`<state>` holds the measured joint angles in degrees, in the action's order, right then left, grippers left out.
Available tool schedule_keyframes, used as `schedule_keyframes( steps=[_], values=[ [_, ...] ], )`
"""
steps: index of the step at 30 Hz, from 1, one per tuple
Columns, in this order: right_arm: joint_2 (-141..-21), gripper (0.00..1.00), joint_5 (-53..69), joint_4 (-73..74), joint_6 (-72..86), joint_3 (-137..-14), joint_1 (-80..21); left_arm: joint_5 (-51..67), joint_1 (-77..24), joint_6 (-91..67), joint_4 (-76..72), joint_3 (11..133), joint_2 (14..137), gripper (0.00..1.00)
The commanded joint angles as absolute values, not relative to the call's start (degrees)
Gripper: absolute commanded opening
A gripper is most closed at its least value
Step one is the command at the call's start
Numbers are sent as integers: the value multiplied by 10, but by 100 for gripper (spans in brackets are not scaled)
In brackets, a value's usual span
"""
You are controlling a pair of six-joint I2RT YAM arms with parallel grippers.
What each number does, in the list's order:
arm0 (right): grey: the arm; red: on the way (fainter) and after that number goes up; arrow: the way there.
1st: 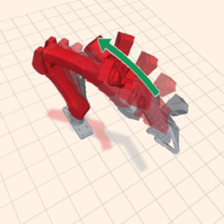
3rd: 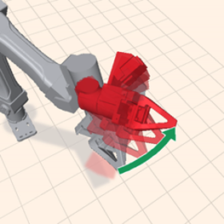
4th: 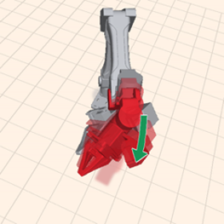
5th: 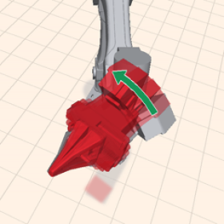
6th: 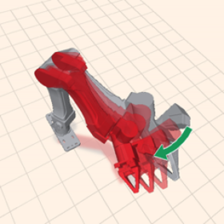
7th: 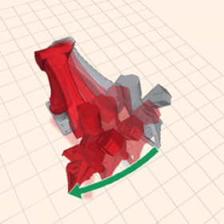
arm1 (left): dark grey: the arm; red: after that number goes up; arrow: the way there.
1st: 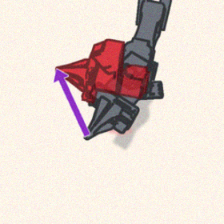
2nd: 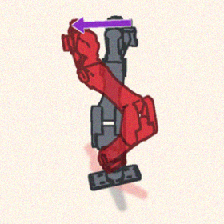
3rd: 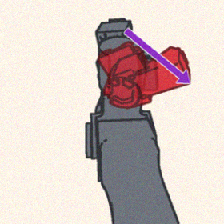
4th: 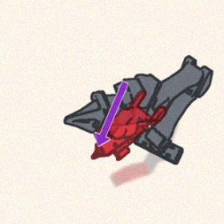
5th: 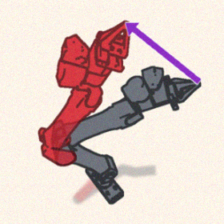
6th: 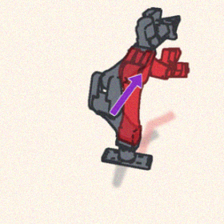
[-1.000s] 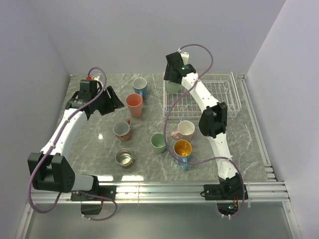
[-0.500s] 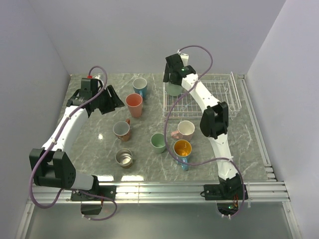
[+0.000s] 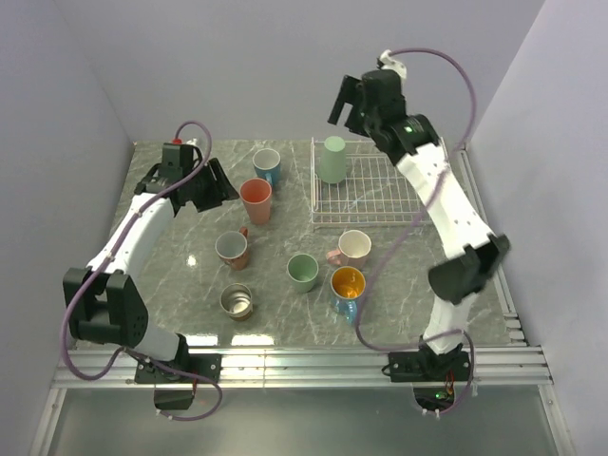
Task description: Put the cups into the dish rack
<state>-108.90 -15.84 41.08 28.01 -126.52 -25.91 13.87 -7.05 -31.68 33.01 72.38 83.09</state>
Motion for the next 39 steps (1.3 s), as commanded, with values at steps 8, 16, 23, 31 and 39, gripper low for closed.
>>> schedule_keyframes(
  steps=[8,16,23,31,39],
  values=[
    [-722,100,-122,399,308,-833,-264,96,-105,-302,253,753,920,63],
    [-592,100,-109,428,342,-686,-263,77,-112,-294,243,792,984,61],
    [-615,100,-102,425,340,-705,-263,65,-114,-291,265,830,1025,48],
    [-661,100,-85,416,317,-752,-263,85,-114,-284,276,866,1027,0],
    [-692,100,-9,357,319,-795,-263,228,-58,-327,216,804,941,0]
  ],
)
